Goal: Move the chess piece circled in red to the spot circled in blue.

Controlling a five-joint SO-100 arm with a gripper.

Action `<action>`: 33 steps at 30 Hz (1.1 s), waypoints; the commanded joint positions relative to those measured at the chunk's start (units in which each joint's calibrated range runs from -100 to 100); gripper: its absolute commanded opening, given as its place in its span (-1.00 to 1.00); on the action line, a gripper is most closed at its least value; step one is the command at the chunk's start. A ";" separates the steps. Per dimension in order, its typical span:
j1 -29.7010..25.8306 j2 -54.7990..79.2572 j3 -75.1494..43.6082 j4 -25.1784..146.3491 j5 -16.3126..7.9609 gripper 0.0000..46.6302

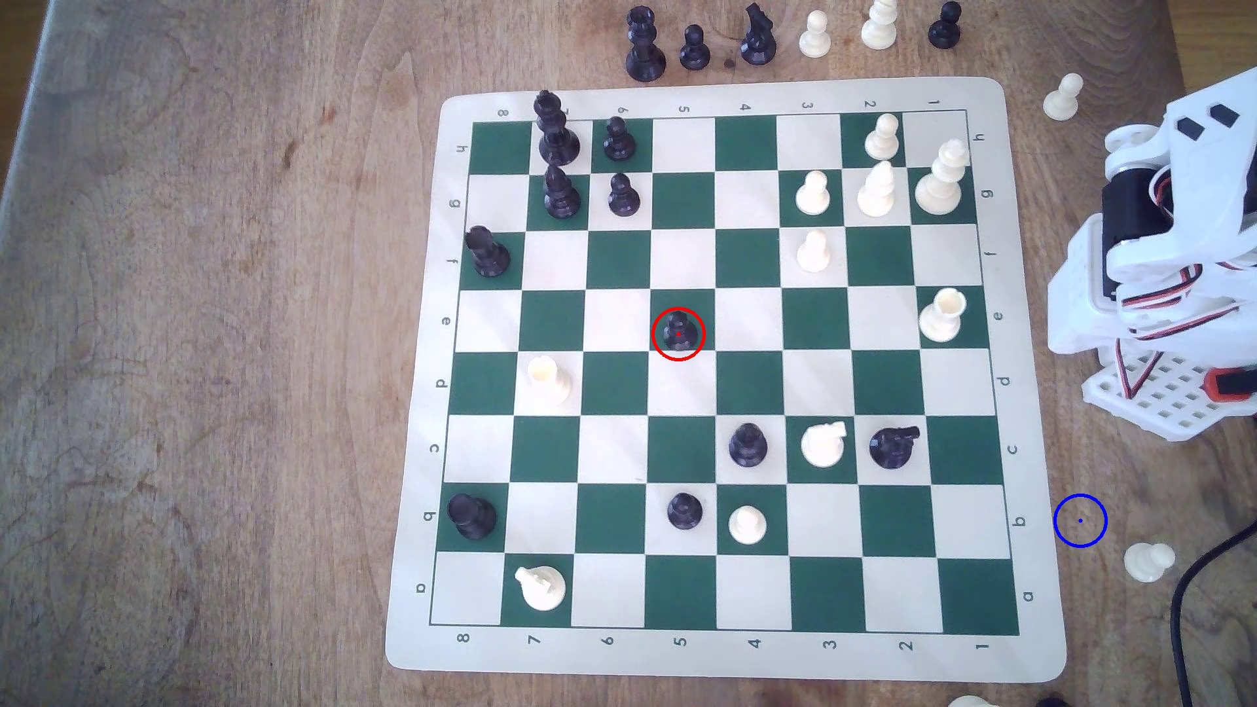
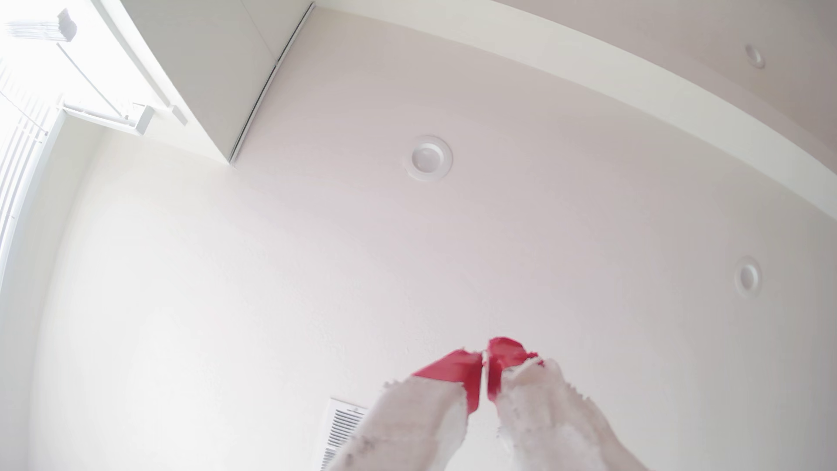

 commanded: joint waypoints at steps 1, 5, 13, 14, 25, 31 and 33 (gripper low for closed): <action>0.46 -0.28 1.17 -0.45 0.24 -0.99; 0.77 -0.28 1.17 11.59 0.24 -0.99; 0.15 -0.28 1.17 46.80 0.20 -0.99; 0.15 -0.28 0.00 60.07 -0.05 -0.99; 0.23 -0.03 -15.14 114.29 -0.34 -0.98; 0.54 6.34 -23.39 131.65 -0.34 -0.98; 0.31 13.30 -29.47 135.42 -0.34 -0.93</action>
